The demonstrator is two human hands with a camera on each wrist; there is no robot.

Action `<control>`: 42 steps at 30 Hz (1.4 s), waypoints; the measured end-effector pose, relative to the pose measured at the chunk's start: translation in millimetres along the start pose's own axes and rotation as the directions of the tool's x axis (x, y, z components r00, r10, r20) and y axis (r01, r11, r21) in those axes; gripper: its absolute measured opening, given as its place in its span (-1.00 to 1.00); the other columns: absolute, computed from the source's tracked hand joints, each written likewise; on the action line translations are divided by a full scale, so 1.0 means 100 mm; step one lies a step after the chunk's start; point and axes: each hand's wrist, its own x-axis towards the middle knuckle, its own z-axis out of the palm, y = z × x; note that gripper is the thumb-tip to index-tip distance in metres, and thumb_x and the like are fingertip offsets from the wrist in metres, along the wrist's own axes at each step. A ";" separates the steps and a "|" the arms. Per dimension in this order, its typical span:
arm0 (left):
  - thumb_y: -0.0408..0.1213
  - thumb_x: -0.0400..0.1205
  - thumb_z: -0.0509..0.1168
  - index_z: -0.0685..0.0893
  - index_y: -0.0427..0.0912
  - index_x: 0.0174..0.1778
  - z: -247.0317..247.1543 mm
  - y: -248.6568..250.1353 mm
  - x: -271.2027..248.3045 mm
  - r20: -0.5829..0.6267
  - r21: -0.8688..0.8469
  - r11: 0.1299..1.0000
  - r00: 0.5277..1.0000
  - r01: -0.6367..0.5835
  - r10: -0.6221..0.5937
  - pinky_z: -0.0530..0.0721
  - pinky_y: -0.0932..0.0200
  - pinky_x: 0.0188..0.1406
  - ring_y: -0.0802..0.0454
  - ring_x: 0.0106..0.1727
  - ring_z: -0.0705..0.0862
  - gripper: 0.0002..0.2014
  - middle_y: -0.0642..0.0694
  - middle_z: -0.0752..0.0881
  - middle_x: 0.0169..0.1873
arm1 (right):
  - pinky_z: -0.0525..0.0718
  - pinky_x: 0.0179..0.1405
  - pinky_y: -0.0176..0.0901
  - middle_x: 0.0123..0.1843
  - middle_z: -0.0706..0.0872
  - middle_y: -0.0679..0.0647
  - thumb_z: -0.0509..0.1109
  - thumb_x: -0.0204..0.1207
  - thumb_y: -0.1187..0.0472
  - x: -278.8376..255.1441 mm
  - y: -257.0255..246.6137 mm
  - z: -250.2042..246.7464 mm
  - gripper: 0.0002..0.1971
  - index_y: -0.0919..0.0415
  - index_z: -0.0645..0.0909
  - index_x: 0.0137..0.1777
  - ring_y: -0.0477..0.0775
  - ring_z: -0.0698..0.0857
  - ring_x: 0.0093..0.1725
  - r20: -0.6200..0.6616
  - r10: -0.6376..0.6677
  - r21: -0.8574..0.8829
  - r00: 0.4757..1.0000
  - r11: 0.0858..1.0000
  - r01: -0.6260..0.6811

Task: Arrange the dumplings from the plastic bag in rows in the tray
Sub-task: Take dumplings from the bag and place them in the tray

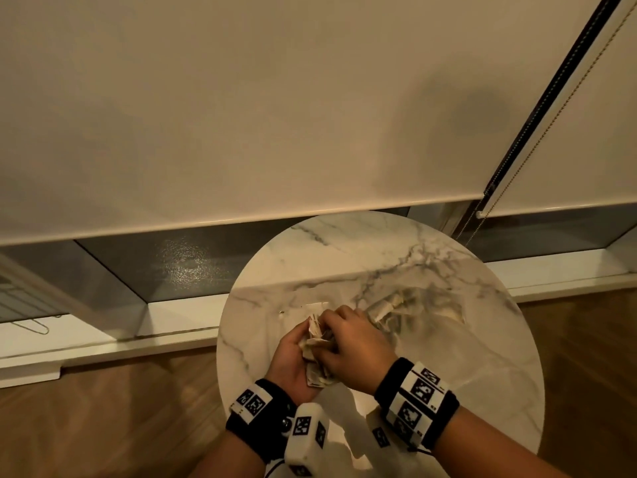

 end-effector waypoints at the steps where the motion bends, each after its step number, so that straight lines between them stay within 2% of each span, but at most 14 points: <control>1: -0.01 0.70 0.14 0.81 -0.31 0.00 -0.02 0.02 0.00 0.006 -0.012 1.000 1.000 0.007 -0.007 0.73 -0.06 0.00 -0.26 -0.02 0.79 -0.54 -0.34 0.78 -0.03 | 0.56 0.03 -0.07 0.11 0.52 -0.04 0.33 0.47 -0.20 0.00 -0.01 0.03 -0.66 -0.05 0.47 0.13 0.04 0.45 0.13 -0.021 0.004 -0.023 1.000 1.000 -0.004; 6: -0.04 0.70 0.21 0.71 -0.29 0.28 -0.08 0.06 0.03 -0.002 0.006 1.000 1.000 0.008 -0.008 0.58 -0.19 0.28 -0.30 0.19 0.70 -0.58 -0.35 0.69 0.23 | 0.53 0.19 -0.17 0.15 0.53 -0.14 0.36 0.40 -0.39 0.02 0.09 0.05 -0.53 -0.23 0.47 0.24 -0.09 0.45 0.22 -0.012 0.084 0.309 0.996 0.948 -0.076; 9: -0.05 0.64 0.33 0.66 -0.24 0.23 -0.12 0.08 0.08 -0.001 0.018 1.000 1.000 -0.026 0.026 0.69 -0.04 -0.11 -0.23 -0.14 0.72 -0.63 -0.30 0.70 -0.02 | 0.61 0.16 -0.17 0.15 0.58 -0.11 0.39 0.51 -0.26 -0.01 0.22 -0.04 -0.62 -0.17 0.50 0.26 -0.11 0.57 0.16 -0.073 0.184 0.528 0.980 0.841 -0.119; 11: -0.04 0.64 0.32 0.65 -0.22 0.13 -0.13 0.10 0.11 -0.017 -0.004 0.998 0.998 -0.060 0.060 0.62 0.11 -0.42 -0.14 -0.36 0.67 -0.68 -0.24 0.69 -0.18 | 0.68 0.00 -0.13 0.04 0.64 -0.05 0.44 0.52 -0.19 -0.03 0.29 -0.10 -0.69 -0.09 0.56 0.16 -0.07 0.65 -0.03 -0.086 0.262 0.610 0.961 0.776 -0.157; 13: -0.04 0.67 0.24 0.71 -0.22 0.03 -0.15 0.11 0.13 -0.088 -0.029 0.992 0.989 -0.120 0.118 0.61 0.14 -0.49 -0.11 -0.38 0.67 -0.69 -0.21 0.72 -0.16 | 0.70 -0.17 -0.05 -0.15 0.70 0.01 0.49 0.44 -0.25 -0.04 0.35 -0.10 -0.66 -0.04 0.60 -0.01 -0.09 0.64 -0.25 -0.048 0.297 0.597 0.954 0.774 -0.211; 15: -0.04 0.70 0.21 0.77 -0.22 -0.03 -0.14 0.13 0.13 -0.172 -0.032 0.983 0.970 -0.178 0.170 0.73 0.10 -0.38 -0.11 -0.30 0.75 -0.66 -0.20 0.78 -0.09 | 0.70 -0.23 -0.02 -0.27 0.73 0.00 0.52 0.33 -0.32 -0.05 0.36 -0.05 -0.61 -0.02 0.61 -0.12 -0.13 0.62 -0.35 0.010 0.290 0.540 0.957 0.804 -0.249; 18: -0.04 0.74 0.15 0.86 -0.24 -0.21 -0.11 0.15 0.12 -0.174 -0.036 0.974 0.961 -0.225 0.216 0.81 0.01 -0.27 -0.12 -0.29 0.82 -0.53 -0.20 0.82 -0.20 | 0.64 -0.30 -0.13 -0.25 0.71 -0.06 0.58 0.20 -0.33 -0.05 0.32 0.02 -0.57 -0.10 0.58 -0.10 -0.14 0.62 -0.33 0.029 0.259 0.504 0.965 0.830 -0.238; 21: -0.03 0.76 0.10 0.87 -0.23 -0.36 -0.09 0.17 0.10 -0.147 -0.040 0.969 0.961 -0.243 0.235 0.82 0.02 -0.24 -0.13 -0.27 0.84 -0.43 -0.20 0.83 -0.26 | 0.67 -0.33 -0.13 -0.20 0.69 -0.08 0.63 0.27 -0.14 -0.02 0.28 0.04 -0.67 -0.16 0.60 -0.05 -0.16 0.60 -0.35 0.025 0.202 0.502 0.979 0.845 -0.187; 24: -0.02 0.78 0.05 0.87 -0.19 -0.36 -0.12 0.19 0.07 -0.161 -0.027 0.963 0.952 -0.267 0.259 0.80 0.04 -0.18 -0.09 -0.28 0.84 -0.40 -0.18 0.83 -0.28 | 0.75 -0.24 0.13 -0.26 0.67 -0.04 0.59 0.40 0.06 0.04 0.29 0.06 -0.79 -0.16 0.63 -0.04 -0.05 0.64 -0.36 0.029 0.149 0.519 0.988 0.843 -0.142; 27: -0.03 0.78 0.05 0.87 -0.17 -0.39 -0.16 0.23 0.03 -0.181 -0.033 0.957 0.943 -0.288 0.278 0.68 -0.01 -0.09 -0.06 -0.31 0.83 -0.39 -0.16 0.83 -0.30 | 0.74 -0.22 0.22 -0.24 0.61 -0.02 0.56 0.44 0.16 0.09 0.27 0.02 -0.77 -0.18 0.63 -0.01 0.12 0.65 -0.29 0.025 0.113 0.544 0.993 0.832 -0.108; 30: -0.02 0.77 0.07 0.87 -0.18 -0.36 -0.22 0.28 -0.01 -0.181 -0.099 0.948 0.942 -0.304 0.283 0.76 0.03 -0.18 -0.09 -0.28 0.83 -0.42 -0.16 0.83 -0.27 | 0.76 -0.19 0.26 -0.16 0.63 0.07 0.55 0.43 0.20 0.14 0.22 -0.04 -0.70 -0.21 0.63 0.03 0.25 0.70 -0.19 0.027 0.055 0.601 0.998 0.797 -0.060; 36: -0.03 0.74 0.11 0.87 -0.20 -0.29 -0.33 0.36 -0.02 -0.201 -0.207 0.916 0.932 -0.343 0.303 0.81 -0.02 -0.18 -0.13 -0.21 0.85 -0.49 -0.16 0.83 -0.17 | 0.77 -0.10 0.29 -0.18 0.68 0.28 0.48 0.47 0.44 0.24 0.14 -0.19 -0.64 -0.01 0.64 0.13 0.31 0.72 -0.18 0.017 -0.014 0.724 1.000 0.690 -0.003; 38: -0.03 0.74 0.13 0.85 -0.19 -0.24 -0.38 0.40 -0.01 -0.211 -0.229 0.909 0.929 -0.349 0.304 0.80 -0.04 -0.17 -0.13 -0.20 0.84 -0.53 -0.17 0.82 -0.15 | 0.77 -0.04 0.27 -0.21 0.68 0.22 0.47 0.45 0.48 0.28 0.15 -0.21 -0.60 0.01 0.65 0.15 0.33 0.72 -0.15 0.008 0.005 0.734 1.000 0.679 -0.009; 42: -0.01 0.75 0.08 0.87 -0.17 -0.33 -0.52 0.47 -0.01 -0.226 -0.188 0.914 0.921 -0.360 0.317 0.78 0.06 -0.17 -0.07 -0.24 0.82 -0.45 -0.15 0.82 -0.19 | 0.78 -0.09 -0.03 -0.18 0.71 0.03 0.49 0.43 0.51 0.38 0.22 -0.22 -0.59 0.03 0.66 0.16 0.05 0.72 -0.17 -0.046 0.094 0.754 0.995 0.657 -0.028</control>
